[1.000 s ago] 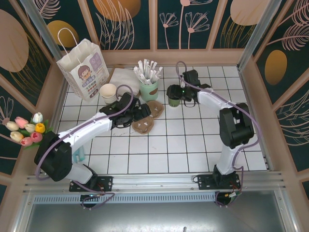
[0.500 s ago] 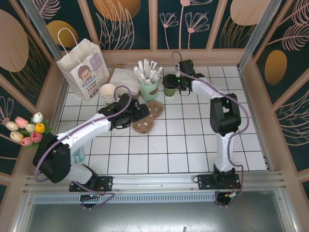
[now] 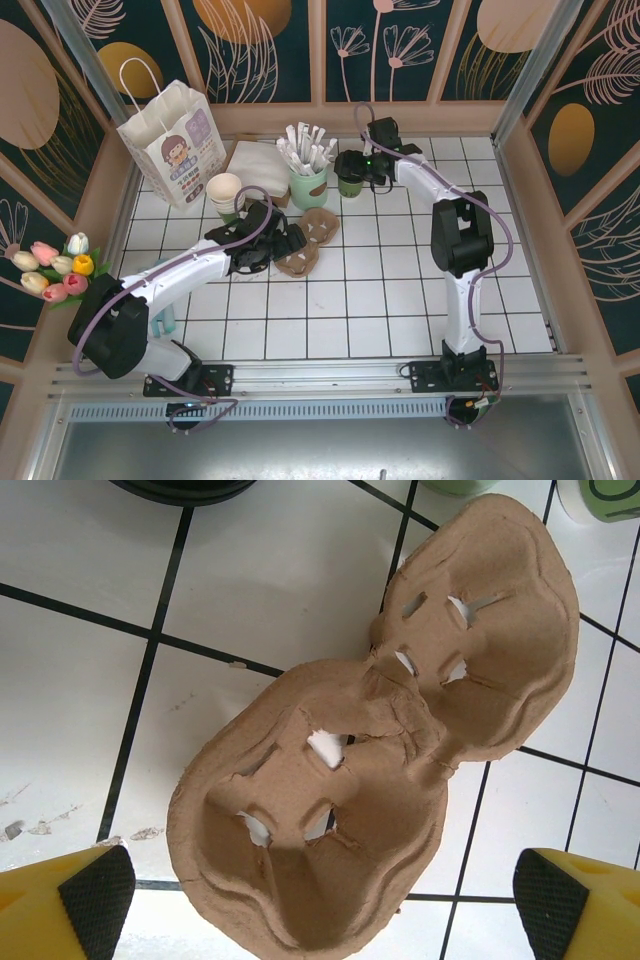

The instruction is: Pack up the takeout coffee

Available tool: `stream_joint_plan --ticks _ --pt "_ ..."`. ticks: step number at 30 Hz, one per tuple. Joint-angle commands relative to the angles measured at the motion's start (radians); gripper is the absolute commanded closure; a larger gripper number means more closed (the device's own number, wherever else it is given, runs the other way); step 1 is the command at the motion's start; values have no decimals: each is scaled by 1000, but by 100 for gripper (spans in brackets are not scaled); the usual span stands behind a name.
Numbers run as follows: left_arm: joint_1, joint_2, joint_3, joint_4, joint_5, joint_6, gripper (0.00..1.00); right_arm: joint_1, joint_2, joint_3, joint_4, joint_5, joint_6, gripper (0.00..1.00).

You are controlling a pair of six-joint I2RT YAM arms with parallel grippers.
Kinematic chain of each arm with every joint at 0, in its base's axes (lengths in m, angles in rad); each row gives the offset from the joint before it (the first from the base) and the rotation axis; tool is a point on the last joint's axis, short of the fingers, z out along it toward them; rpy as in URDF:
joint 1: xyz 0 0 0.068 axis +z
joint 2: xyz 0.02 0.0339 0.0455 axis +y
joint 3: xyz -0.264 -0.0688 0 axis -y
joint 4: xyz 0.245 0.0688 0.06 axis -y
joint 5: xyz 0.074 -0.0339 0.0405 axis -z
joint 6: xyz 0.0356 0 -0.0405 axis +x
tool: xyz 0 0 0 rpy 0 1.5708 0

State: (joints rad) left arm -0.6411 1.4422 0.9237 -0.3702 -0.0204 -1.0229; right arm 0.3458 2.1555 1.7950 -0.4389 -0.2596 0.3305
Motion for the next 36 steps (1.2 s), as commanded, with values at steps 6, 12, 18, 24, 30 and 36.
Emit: stream_joint_plan --ticks 6,12,18,24,30,36 --pt "7 -5 6 12 -18 -10 1 -4 1 46 -101 31 -28 10" --pt "7 -2 4 16 -10 -14 2 -4 4 63 -103 44 -33 8" --pt "7 0 4 15 -8 -13 1 -5 -2 87 -99 48 -22 7" --pt "7 9 12 10 1 -12 1 -10 0 95 -99 48 -25 5" --pt "7 11 21 4 -3 -8 1 -14 8 89 -105 48 -28 5" --pt "8 -5 43 -21 -25 0 1 -15 -31 88 -117 61 -32 1"
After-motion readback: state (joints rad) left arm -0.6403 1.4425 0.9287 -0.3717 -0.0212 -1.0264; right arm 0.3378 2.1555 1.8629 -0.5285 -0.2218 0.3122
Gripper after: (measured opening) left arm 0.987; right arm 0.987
